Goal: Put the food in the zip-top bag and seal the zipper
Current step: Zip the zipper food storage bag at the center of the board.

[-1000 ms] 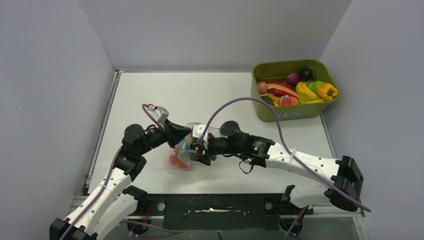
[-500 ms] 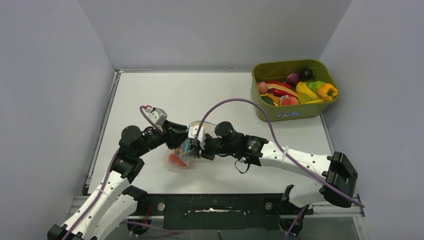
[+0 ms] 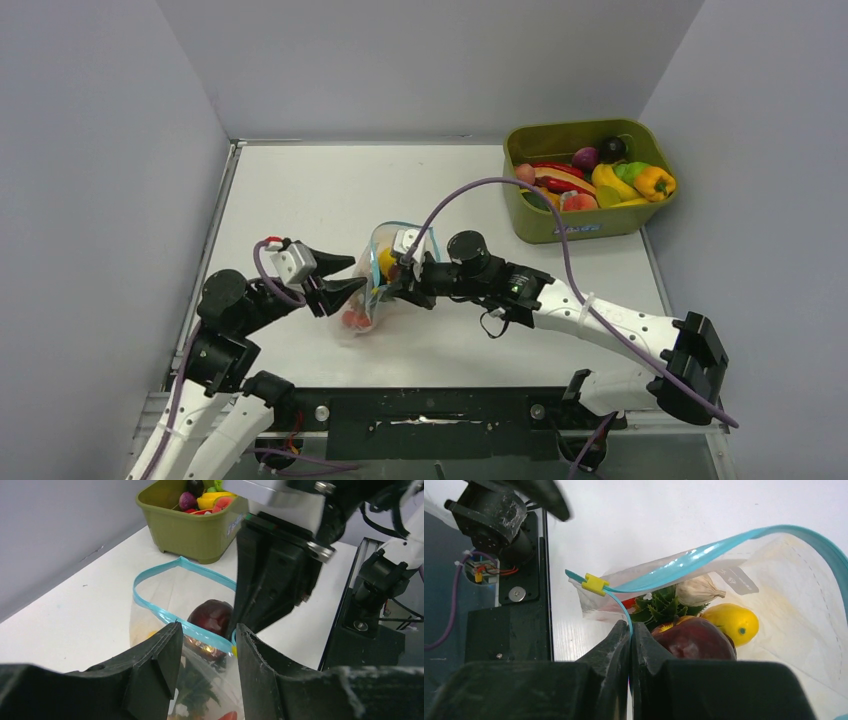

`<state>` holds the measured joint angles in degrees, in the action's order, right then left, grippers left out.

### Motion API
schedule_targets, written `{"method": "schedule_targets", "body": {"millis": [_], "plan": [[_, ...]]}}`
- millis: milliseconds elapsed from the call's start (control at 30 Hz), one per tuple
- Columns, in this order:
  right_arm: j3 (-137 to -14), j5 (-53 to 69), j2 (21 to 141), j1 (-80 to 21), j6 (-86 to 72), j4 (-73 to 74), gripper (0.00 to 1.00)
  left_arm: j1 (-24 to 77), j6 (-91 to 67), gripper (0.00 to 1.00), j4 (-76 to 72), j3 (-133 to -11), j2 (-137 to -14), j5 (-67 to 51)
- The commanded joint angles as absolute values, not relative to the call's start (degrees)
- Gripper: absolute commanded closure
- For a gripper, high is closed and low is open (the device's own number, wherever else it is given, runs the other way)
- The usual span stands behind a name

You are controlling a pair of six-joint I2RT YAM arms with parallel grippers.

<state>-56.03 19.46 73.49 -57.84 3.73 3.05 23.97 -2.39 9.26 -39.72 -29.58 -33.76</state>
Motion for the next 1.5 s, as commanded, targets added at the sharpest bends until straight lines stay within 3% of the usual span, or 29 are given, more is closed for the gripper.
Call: {"method": "schedule_targets", "body": {"millis": [0,733,1100,1467], "plan": [[-57.41,24.1,71.95,-55.07,-2.01,-4.61,1.0,24.17,2.33,0.57,12.29,-38.12,-25.22,-37.1],[-55.78,26.06,71.29,-54.48,-5.82,-7.33,1.0,24.17,3.64,0.58,3.84,-28.52,-21.31,-32.61],[-55.81,26.22,71.37,-54.45,-5.99,-7.23,1.0,24.17,3.06,0.64,-1.19,-27.16,-23.39,-35.29],[-56.35,25.02,72.86,-53.84,-7.19,-8.48,1.0,24.17,0.88,0.62,-1.67,-28.52,-22.56,-41.52]]}}
